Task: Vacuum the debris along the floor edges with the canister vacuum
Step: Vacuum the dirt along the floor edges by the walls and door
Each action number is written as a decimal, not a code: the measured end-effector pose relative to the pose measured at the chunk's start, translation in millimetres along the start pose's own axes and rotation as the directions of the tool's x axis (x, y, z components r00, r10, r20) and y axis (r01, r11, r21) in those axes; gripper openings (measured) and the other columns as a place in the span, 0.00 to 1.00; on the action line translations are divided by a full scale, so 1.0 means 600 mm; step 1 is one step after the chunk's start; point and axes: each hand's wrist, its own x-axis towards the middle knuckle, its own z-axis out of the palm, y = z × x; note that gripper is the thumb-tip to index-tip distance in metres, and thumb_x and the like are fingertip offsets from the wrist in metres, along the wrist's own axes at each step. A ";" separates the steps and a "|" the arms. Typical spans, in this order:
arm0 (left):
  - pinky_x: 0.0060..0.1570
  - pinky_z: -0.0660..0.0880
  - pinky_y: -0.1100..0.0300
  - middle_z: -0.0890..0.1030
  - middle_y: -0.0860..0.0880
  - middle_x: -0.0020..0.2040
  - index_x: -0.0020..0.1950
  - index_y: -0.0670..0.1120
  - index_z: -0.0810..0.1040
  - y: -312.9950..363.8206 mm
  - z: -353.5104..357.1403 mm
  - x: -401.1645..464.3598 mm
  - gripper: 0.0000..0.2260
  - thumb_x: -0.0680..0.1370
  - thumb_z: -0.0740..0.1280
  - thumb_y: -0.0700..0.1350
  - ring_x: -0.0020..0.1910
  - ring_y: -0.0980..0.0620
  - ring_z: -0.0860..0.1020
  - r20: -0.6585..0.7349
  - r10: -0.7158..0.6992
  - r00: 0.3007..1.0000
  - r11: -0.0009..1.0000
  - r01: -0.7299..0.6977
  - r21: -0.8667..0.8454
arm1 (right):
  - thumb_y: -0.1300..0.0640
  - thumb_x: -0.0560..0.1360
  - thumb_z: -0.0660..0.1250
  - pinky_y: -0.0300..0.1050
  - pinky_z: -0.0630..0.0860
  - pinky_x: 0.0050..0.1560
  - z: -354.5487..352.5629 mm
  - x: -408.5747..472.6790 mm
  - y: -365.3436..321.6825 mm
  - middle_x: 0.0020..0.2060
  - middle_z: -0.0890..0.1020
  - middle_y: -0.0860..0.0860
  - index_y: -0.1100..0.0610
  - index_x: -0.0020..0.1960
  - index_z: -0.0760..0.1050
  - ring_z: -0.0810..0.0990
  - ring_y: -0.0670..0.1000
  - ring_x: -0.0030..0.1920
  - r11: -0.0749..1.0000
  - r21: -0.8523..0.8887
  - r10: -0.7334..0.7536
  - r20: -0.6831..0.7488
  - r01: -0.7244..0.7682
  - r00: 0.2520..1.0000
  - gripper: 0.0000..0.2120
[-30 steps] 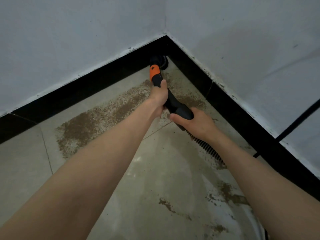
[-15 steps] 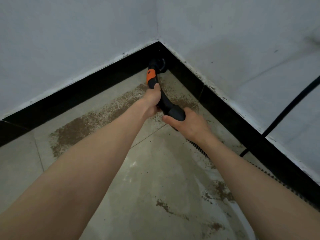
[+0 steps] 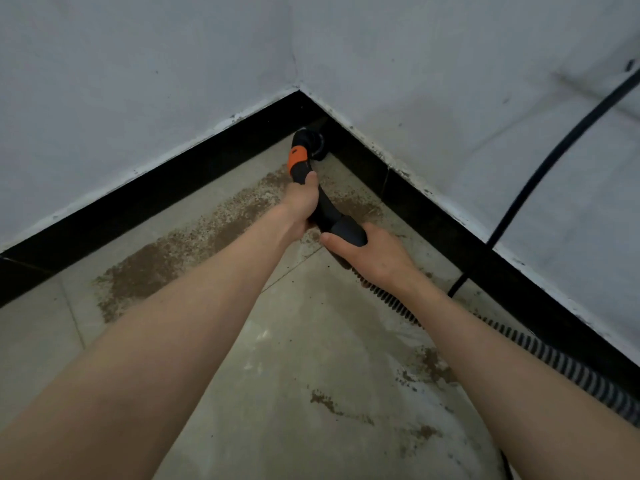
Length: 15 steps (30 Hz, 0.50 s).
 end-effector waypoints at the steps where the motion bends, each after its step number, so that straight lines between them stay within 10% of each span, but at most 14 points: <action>1: 0.57 0.74 0.50 0.74 0.43 0.58 0.71 0.39 0.62 -0.001 0.001 -0.007 0.21 0.83 0.55 0.51 0.55 0.44 0.75 0.009 -0.007 1.000 1.000 0.007 -0.012 | 0.24 0.64 0.62 0.51 0.78 0.41 0.000 -0.006 0.002 0.42 0.80 0.50 0.51 0.51 0.73 0.80 0.53 0.41 1.000 0.009 -0.003 0.004 0.003 1.000 0.32; 10: 0.37 0.72 0.57 0.72 0.47 0.41 0.70 0.40 0.66 0.019 -0.033 -0.062 0.22 0.81 0.58 0.52 0.38 0.50 0.73 -0.023 -0.023 0.999 0.990 0.019 -0.143 | 0.27 0.69 0.63 0.53 0.79 0.42 -0.009 -0.068 -0.031 0.43 0.79 0.50 0.51 0.52 0.71 0.80 0.53 0.42 0.997 -0.044 -0.069 0.002 0.069 0.998 0.28; 15: 0.49 0.74 0.54 0.75 0.46 0.52 0.71 0.41 0.64 0.041 -0.115 -0.114 0.25 0.81 0.57 0.57 0.52 0.45 0.77 -0.186 0.085 0.979 0.983 -0.113 -0.144 | 0.31 0.70 0.66 0.48 0.75 0.36 0.017 -0.112 -0.100 0.41 0.78 0.47 0.48 0.49 0.70 0.79 0.49 0.40 0.983 0.049 -0.178 0.056 0.175 0.982 0.22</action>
